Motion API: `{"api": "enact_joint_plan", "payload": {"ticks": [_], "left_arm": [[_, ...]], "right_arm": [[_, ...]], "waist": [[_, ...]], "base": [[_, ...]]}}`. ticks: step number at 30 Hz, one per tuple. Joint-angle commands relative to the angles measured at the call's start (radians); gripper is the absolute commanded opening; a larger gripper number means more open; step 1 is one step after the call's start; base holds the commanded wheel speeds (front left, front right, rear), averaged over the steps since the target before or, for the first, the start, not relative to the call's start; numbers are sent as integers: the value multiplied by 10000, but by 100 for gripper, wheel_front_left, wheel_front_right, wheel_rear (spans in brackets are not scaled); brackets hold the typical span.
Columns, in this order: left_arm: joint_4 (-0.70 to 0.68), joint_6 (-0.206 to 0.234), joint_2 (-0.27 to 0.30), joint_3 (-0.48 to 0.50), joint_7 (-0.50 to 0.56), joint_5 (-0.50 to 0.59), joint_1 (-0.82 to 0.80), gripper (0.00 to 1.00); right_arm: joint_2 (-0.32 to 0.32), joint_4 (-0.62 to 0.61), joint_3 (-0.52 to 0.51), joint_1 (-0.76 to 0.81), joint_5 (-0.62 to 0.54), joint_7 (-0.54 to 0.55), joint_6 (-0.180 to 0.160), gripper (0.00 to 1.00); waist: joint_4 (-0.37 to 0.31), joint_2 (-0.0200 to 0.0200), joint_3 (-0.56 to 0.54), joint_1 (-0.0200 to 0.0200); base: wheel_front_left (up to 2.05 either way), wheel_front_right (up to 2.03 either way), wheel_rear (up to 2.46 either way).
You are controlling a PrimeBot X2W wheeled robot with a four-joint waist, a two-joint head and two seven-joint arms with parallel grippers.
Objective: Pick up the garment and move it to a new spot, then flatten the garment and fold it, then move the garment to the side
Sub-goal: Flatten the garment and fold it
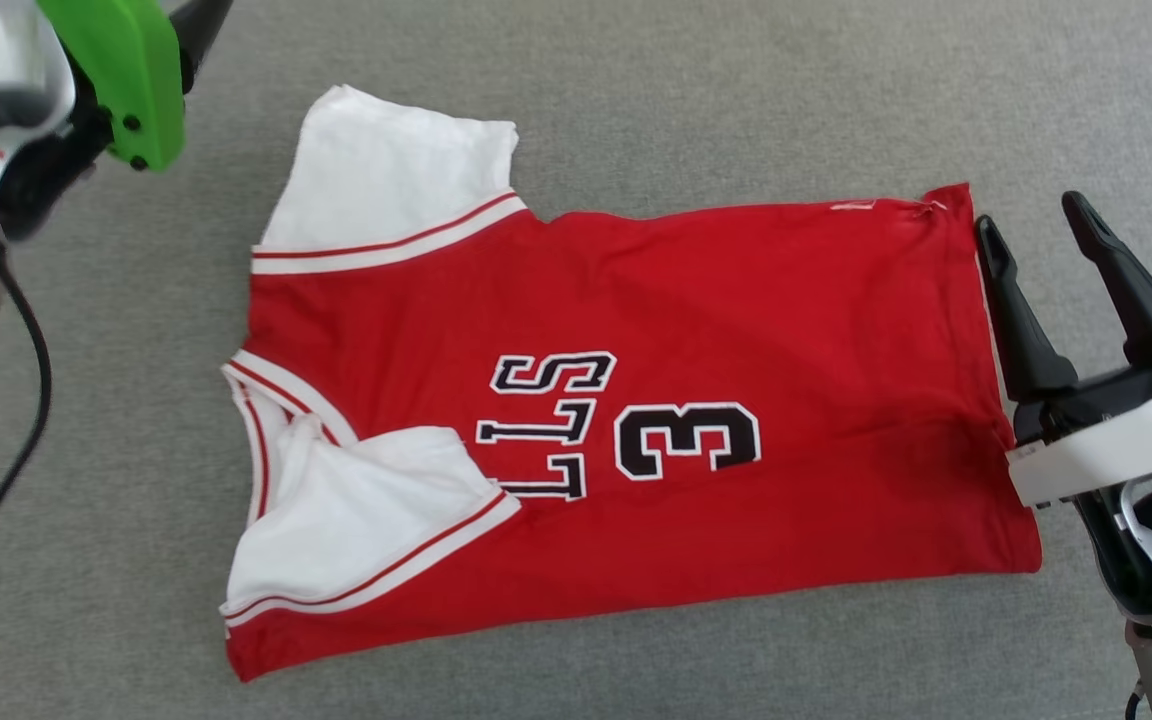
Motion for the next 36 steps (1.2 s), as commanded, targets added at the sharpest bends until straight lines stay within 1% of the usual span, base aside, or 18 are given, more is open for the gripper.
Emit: {"api": "enact_joint_plan", "payload": {"ticks": [1,4,8,14,20,21,22,25,28,33,36], "left_arm": [[345,-114,-82,-112,544,-131,-487,100],[1102,-274,-332,-285,1911,-619,-1174,100],[1742,-445,-479,-706,3434,-938,-1787,100],[2341,-573,-461,-1402,4247,-762,-2147,100],[3041,-608,-466,-1709,4592,-1126,-1776,100],[3072,-611,-441,-1778,4654,-1156,-1724,64],[3083,-615,-418,-1829,4667,-1213,-1669,0],[2973,-620,-401,-1948,4449,-1310,-1564,0],[2713,-622,-379,-2103,3930,-1344,-1508,0],[2250,-623,-430,-2240,2811,-1548,-1328,0],[1970,-623,-427,-2466,2229,-1546,-1163,0]], "right_arm": [[-66,-90,109,-268,-60,-64,-7,100],[-123,-118,290,-524,20,-111,-7,100],[-160,-60,488,-836,84,-202,-7,100],[-129,207,639,-1118,149,-428,-7,100],[-182,550,712,-1184,380,-600,-7,100],[-204,591,690,-1185,406,-627,-7,100],[-216,636,658,-1193,446,-661,-7,100],[-264,745,564,-1231,537,-711,-7,100],[-363,788,342,-1352,756,-829,-7,100],[-1091,739,191,-1849,902,-543,-7,100],[-1563,709,87,-2383,1151,-80,-7,100]], "waist": [[-666,0,896,-1],[-892,0,1283,-1],[-1154,0,1713,-1],[-1396,0,2110,-1],[-1412,0,2114,-1],[-1398,0,2101,-1],[-1384,0,2077,-1],[-1304,0,1971,-1],[-1108,0,1727,-1],[-652,0,1185,-1],[-354,0,839,-1]], "base": [[0,0,0],[0,0,0],[0,0,0],[0,0,0],[0,0,0],[0,0,0],[0,0,0],[0,0,0],[0,0,0],[0,0,0],[0,0,0]]}}
